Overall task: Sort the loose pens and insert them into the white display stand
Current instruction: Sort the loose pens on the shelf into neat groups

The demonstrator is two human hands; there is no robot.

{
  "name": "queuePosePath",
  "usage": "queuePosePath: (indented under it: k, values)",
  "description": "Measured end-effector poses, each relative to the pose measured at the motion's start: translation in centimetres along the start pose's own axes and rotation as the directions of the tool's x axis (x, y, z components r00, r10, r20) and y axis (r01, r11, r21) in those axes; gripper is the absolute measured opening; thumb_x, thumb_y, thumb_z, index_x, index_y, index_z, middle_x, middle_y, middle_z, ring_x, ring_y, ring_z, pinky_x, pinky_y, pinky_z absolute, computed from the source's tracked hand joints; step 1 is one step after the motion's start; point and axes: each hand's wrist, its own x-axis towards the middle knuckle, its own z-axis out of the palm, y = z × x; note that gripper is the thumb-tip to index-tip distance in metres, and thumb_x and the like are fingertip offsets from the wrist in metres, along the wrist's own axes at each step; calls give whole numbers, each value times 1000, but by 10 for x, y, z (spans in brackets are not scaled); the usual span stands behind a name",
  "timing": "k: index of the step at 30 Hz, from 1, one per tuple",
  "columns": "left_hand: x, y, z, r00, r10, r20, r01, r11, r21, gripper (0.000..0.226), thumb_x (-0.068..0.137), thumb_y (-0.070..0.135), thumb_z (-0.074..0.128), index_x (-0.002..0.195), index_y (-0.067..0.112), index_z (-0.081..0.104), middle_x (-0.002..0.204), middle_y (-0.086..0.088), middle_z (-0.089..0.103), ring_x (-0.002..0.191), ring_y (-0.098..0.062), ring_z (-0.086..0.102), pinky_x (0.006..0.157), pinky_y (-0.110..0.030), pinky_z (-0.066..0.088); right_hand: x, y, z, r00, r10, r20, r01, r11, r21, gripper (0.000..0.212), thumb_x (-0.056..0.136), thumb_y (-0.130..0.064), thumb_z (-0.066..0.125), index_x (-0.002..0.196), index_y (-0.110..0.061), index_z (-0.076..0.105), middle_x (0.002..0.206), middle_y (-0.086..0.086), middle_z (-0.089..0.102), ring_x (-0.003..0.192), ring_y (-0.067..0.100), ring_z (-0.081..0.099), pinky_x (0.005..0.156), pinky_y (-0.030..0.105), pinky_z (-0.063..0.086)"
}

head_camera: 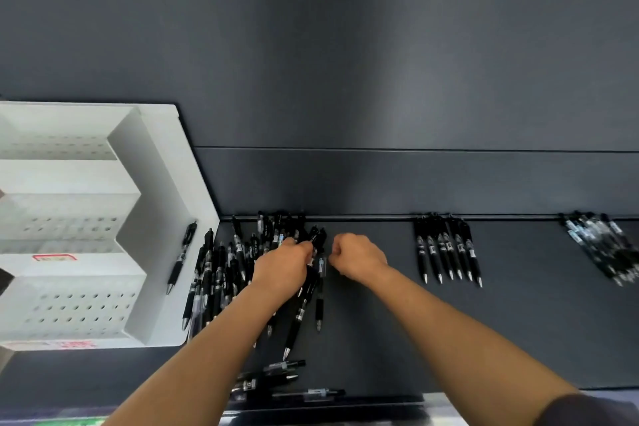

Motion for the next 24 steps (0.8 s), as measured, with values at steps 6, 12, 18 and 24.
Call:
queuePosePath:
  k: [6,12,18,24]
  values:
    - [-10,1,0,999,29,19,-29,1000,2,15,91,17,44,104,19,52,108,-5,56,99,-29,58,75,-38,47,-16,-8,14,966,75,248,-47,992,-117,28,74,-47,66,68,-22,55,56,-8,62,51,6,61,65,22,50]
    - [-20,1,4,999,48,1,-48,999,-8,22,89,12,42,110,16,39,98,-10,60,86,-34,60,62,-36,42,-21,-19,26,984,134,121,-106,971,-213,23,77,-35,61,95,-21,57,94,-1,62,88,19,63,67,27,45]
    - [-32,8,10,997,9,74,-4,998,-66,39,86,18,56,116,13,32,99,-13,62,91,-36,61,69,-41,47,-24,-3,17,972,206,115,-206,978,-9,14,80,-28,55,71,-18,52,63,-3,62,49,10,62,51,19,41]
    - [-35,18,21,987,-31,158,17,996,85,50,85,19,62,125,9,33,114,-14,61,104,-35,60,73,-38,46,-27,2,18,980,190,65,-193,980,50,15,79,-28,54,68,-17,52,58,-3,60,43,9,60,49,18,40]
